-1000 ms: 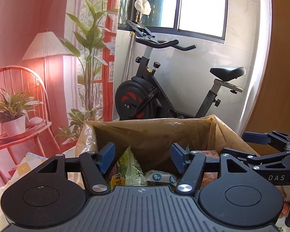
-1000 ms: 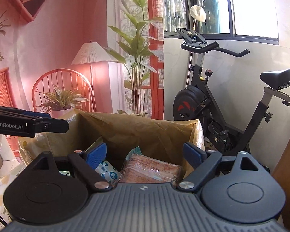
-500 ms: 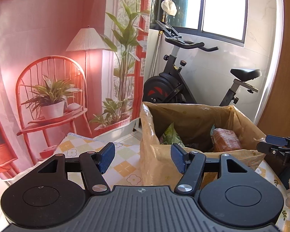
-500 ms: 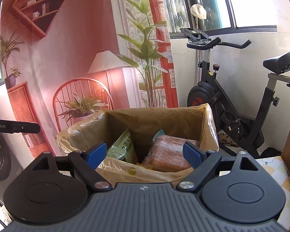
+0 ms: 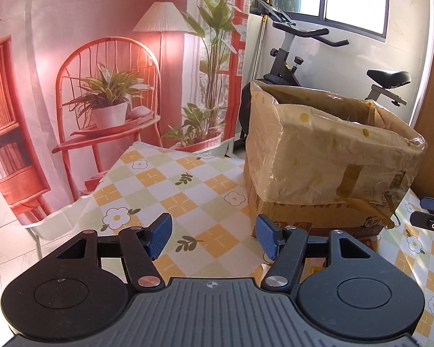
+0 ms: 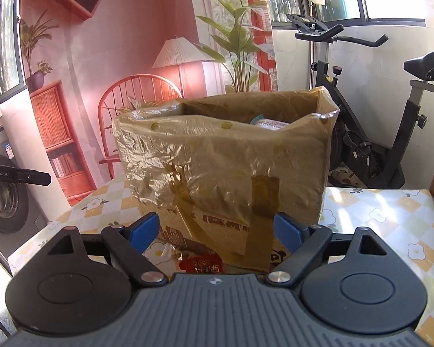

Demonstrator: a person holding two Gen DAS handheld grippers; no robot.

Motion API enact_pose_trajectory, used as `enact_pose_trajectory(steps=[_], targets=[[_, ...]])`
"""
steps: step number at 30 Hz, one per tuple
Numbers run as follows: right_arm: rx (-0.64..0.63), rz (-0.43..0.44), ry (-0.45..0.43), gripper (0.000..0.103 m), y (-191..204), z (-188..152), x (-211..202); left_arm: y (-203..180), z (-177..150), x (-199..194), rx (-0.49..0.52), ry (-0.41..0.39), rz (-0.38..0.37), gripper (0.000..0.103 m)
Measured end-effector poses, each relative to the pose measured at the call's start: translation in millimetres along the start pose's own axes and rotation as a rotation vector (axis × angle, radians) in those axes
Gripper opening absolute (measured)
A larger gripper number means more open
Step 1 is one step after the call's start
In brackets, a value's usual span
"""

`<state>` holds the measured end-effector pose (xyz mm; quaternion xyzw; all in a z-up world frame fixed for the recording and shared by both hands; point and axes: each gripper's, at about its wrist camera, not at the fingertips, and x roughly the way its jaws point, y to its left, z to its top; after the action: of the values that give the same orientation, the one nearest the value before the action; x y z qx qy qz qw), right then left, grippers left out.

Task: Organize snacks
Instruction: 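Move both tools back down toward the snacks beside the box, then grasp the brown jerky packet with the right tool while the left moves toward the peanut packet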

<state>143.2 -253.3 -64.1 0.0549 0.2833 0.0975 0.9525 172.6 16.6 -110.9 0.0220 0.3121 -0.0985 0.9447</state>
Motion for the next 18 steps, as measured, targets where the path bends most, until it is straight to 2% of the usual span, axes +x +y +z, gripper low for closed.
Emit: enact_pose_trajectory(steps=[2,7,10,18], targets=[[-0.011,-0.021,0.027,0.087,-0.5,-12.7,6.4,-6.5,-8.6,9.9,0.011,0.012,-0.015,0.066],[-0.042,-0.091,0.095,0.066,-9.4,-44.0,28.1,-28.5,-26.2,35.8,0.053,0.029,-0.061,0.066],[-0.031,-0.126,0.138,0.057,-17.5,-59.4,40.9,-40.6,-34.0,47.9,0.085,0.042,-0.078,0.066],[0.004,-0.138,0.195,0.057,-27.3,-77.4,67.4,-53.1,-47.5,72.4,0.100,0.098,-0.102,0.066]])
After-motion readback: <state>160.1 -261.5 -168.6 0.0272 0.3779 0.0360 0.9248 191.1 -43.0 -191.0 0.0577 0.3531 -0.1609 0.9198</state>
